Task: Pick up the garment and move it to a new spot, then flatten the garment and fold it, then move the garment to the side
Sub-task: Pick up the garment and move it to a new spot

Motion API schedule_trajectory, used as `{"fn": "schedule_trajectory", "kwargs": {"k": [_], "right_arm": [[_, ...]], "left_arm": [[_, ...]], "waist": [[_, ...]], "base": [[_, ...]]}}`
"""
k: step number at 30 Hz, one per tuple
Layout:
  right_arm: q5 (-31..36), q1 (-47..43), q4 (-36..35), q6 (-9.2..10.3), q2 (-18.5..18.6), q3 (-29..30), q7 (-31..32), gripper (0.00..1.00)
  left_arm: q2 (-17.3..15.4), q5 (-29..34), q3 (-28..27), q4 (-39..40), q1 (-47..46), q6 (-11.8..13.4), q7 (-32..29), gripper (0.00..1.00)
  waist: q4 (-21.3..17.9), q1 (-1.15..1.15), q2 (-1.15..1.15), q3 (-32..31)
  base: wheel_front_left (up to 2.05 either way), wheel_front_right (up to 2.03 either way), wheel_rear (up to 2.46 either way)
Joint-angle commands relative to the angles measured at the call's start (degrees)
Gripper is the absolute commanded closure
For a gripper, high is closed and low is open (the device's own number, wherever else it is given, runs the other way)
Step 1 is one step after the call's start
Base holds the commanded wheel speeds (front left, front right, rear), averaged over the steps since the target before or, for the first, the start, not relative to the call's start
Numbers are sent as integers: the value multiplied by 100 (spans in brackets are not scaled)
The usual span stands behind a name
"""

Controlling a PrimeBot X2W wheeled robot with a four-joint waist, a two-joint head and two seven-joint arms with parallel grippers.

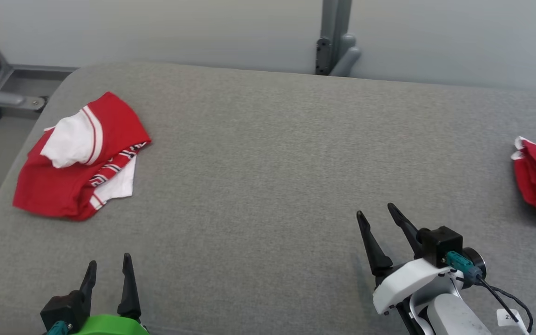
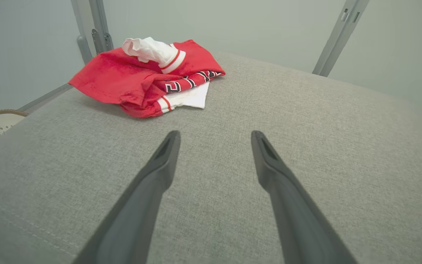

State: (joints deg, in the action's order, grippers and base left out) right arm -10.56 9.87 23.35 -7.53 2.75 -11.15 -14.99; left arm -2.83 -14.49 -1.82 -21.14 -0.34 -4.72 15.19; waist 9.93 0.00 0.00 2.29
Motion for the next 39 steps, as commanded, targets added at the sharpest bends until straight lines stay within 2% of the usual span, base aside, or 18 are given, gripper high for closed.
{"fn": "schedule_trajectory", "kwargs": {"k": [1, 3, 7, 13, 16, 23, 28, 31, 39], "right_arm": [[-6, 103, -27, 8, 30, -50, -19, 0], [-19, 137, -23, 8, 30, -110, -19, 0], [-31, 231, 29, 8, 50, -311, -19, 0], [-121, 265, 81, 8, 46, -460, -19, 0], [-152, 297, 76, 8, 47, -500, -19, 0], [-177, 368, 71, 8, 153, -465, -19, 0], [-144, 514, -56, 8, 306, -385, -19, 0], [-109, 610, -177, 8, 370, -407, -19, 0], [-68, 809, -553, 8, 602, -313, -19, 0]], "left_arm": [[-12, -37, -37, -61, -17, 34, -4, 0], [-13, -56, -75, -75, 9, 51, -4, 0], [-12, -119, -159, -127, 140, 129, -4, 0], [-13, -200, -255, -159, 250, 178, -4, 0], [-13, -258, -267, -140, 249, 187, -4, 0], [-14, -600, -275, -316, -133, -87, -4, 0], [-45, -515, -439, -581, -770, -256, -4, 0], [-339, -576, -200, -785, -1261, -278, -4, 0], [-1515, -1505, 685, -1334, -2649, -280, -4, 0]], "waist": [[791, 0, 0, 230], [906, 0, 0, 237], [1434, 0, 0, 235], [1675, 0, 0, 221], [1647, 0, 0, 281], [1342, 0, 0, 573], [1077, 0, 0, 931], [915, 0, 0, 1176], [502, 0, 0, 1861]], "base": [[0, 0, 0], [0, 0, 0], [0, 0, 0], [0, 0, 0], [0, 0, 0], [0, 0, 0], [0, 0, 0], [0, 0, 0], [0, 0, 0]]}}
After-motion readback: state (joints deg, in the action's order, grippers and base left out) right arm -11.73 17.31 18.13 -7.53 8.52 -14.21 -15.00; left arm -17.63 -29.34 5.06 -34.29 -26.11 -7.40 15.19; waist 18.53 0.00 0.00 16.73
